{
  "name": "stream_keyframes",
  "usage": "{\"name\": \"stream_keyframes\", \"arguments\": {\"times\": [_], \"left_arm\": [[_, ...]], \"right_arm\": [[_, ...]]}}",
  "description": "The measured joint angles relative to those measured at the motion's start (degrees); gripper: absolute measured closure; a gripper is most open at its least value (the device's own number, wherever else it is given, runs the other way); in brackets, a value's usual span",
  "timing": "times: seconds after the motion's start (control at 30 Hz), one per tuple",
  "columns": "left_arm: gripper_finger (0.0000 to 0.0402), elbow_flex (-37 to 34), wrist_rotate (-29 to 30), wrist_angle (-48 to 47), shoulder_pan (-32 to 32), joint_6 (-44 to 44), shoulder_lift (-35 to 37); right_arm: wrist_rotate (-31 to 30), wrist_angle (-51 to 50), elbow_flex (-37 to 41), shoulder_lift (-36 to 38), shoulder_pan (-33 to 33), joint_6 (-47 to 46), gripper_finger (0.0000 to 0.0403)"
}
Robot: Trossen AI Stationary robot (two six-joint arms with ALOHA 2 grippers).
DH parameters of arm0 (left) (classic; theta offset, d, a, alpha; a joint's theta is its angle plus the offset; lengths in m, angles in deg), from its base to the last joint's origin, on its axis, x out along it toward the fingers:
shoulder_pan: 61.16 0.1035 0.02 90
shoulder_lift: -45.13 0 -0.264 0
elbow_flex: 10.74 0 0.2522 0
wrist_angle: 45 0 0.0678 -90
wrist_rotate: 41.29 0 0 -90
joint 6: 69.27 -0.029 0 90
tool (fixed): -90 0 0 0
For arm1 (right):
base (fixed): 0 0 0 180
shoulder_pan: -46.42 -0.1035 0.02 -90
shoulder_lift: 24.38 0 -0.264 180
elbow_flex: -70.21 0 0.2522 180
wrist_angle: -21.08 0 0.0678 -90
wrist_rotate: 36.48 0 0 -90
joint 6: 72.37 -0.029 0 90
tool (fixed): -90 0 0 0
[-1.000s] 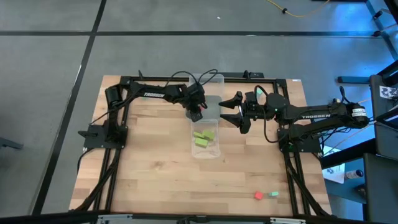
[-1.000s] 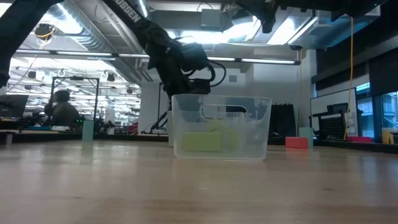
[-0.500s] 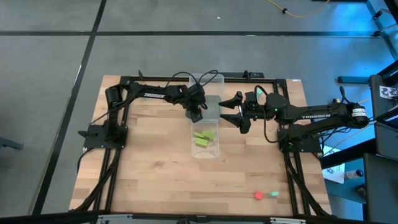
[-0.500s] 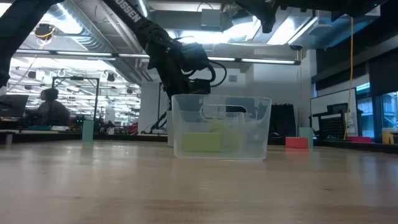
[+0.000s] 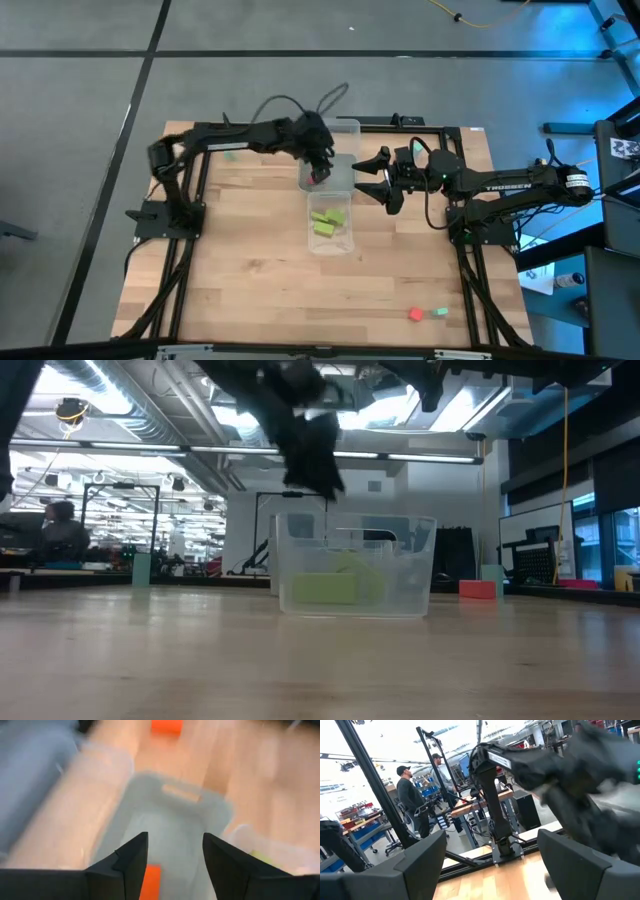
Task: Sort & place blocks by color
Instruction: Put the top orange block into the gray bin
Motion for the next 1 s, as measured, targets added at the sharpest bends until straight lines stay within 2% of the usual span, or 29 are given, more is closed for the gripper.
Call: {"name": "stream_keyframes", "arguments": {"times": [0.1,0.23,0.5,0.6,0.8,1.0], "left_arm": [[0.0221,-1.0,-0.8,0.8,-0.9,0.6,6.5],[0.0222,-6.6,-0.7,8.5,-3.1,2.0,16.7],[0.0223,-29.6,0.8,39.2,-8.4,5.6,37.7],[0.0222,-37.7,3.1,46.6,-10.1,8.4,43.8],[0.0224,-47.1,4.0,48.8,-12.3,8.2,52.3],[0.0222,-48.7,3.8,49.1,-12.9,7.9,53.7]], "right_arm": [[0.0,0.0,0.0,0.0,0.0,0.0,0.0086],[0.0,0.0,0.0,0.0,0.0,0.4,0.0086],[-0.5,0.5,0.0,0.0,0.0,0.5,0.0086],[-1.6,0.4,0.0,0.0,0.0,0.5,0.0086],[-1.6,0.6,0.0,0.0,0.0,2.4,0.0086],[-1.6,0.6,0.0,0.0,0.0,3.0,0.0086]]}}
